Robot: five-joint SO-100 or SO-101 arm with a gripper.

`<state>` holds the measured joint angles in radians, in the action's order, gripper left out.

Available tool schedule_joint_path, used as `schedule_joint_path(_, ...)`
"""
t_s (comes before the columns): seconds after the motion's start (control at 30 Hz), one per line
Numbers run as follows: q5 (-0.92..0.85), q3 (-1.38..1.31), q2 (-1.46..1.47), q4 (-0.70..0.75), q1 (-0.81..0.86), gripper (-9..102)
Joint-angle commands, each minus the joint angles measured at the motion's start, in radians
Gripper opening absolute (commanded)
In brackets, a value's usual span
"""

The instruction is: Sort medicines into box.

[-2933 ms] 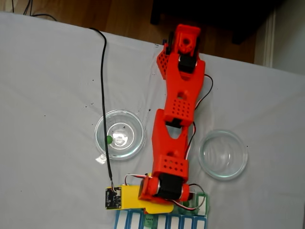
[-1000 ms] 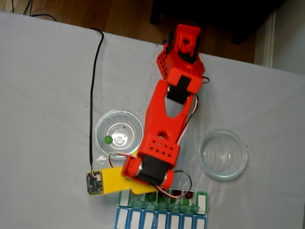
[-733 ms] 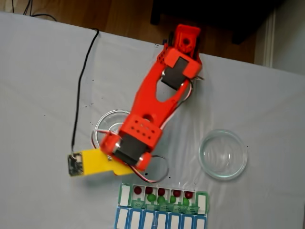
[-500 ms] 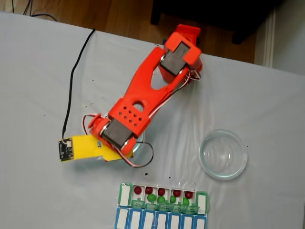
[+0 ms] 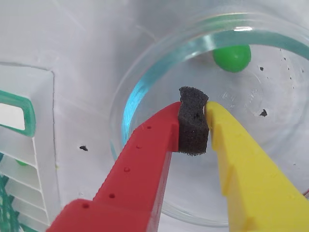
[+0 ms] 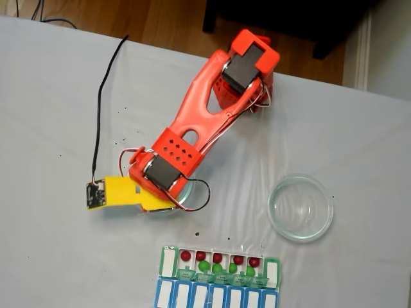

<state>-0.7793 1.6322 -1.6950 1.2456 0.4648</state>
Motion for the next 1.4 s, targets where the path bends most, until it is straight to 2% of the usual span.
schedule_joint_path(0.0, -0.080, -0.015, -0.060, -0.014, 0.025, 1)
schedule_joint_path(0.27, -0.299, 0.110, -0.150, -0.038, 0.091, 1)
schedule_joint_path(0.4, -0.322, 0.193, -0.204, -0.117, 0.106, 1)
schedule_joint_path(0.53, -0.351, 0.221, -0.225, -0.133, 0.115, 1)
schedule_joint_path(0.63, -0.354, 0.268, -0.250, -0.184, 0.112, 2)
schedule_joint_path(0.83, -0.350, 0.319, -0.279, -0.244, 0.112, 15)
schedule_joint_path(1.0, -0.324, 0.364, -0.301, -0.311, 0.106, 18)
schedule_joint_path(1.37, -0.321, 0.402, -0.313, -0.360, 0.100, 22)
